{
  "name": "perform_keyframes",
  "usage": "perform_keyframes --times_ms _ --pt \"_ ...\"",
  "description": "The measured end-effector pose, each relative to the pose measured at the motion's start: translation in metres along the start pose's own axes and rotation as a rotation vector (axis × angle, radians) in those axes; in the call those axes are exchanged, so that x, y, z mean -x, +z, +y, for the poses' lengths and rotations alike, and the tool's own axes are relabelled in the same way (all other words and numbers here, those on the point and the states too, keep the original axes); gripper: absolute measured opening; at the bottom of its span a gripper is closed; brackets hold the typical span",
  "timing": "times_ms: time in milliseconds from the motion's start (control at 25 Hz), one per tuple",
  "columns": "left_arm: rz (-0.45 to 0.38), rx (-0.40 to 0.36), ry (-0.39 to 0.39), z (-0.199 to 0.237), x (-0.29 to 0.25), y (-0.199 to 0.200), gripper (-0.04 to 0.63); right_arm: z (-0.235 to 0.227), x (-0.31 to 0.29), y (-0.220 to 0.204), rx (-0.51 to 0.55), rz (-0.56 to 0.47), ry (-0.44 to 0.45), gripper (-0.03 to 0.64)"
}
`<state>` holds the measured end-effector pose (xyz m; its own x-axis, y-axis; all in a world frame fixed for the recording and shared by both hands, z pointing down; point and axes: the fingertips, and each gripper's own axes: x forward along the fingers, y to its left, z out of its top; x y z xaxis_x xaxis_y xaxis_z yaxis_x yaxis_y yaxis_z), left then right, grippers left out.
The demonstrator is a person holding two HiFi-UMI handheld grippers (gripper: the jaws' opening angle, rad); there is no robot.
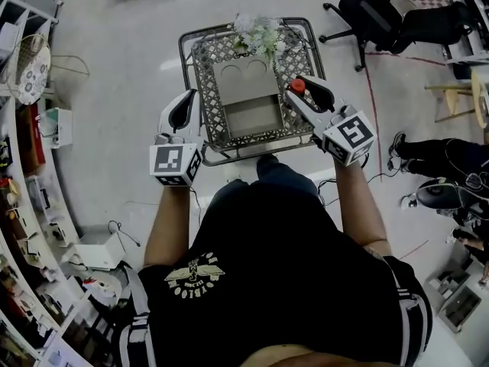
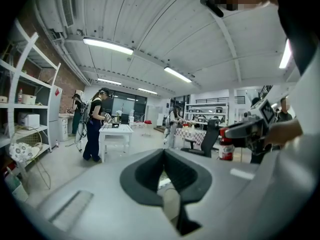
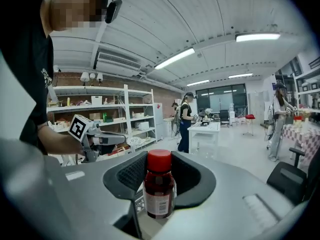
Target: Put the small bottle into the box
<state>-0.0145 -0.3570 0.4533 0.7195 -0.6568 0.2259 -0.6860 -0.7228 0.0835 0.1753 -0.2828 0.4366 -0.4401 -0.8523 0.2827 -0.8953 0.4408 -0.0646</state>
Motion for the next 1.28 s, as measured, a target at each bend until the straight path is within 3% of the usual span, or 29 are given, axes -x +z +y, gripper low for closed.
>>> perform_keyframes --times_ms 280,640,1280 --pt "0.076 -0.002 0.031 0.001 -0.041 -0.061 0.000 -0.029 -0.050 -0.085 -0.030 0.168 0.066 0.160" --pt "0.230 0.071 0.043 -0.006 -0.058 -0.153 0.000 -0.024 -0.088 -0.175 -0.036 0.375 0.162 0.160" --pt "0.377 0.042 0.024 -0.024 -0.045 -0.214 0.000 -0.004 -0.105 -0.327 -0.067 0.640 0.216 0.160"
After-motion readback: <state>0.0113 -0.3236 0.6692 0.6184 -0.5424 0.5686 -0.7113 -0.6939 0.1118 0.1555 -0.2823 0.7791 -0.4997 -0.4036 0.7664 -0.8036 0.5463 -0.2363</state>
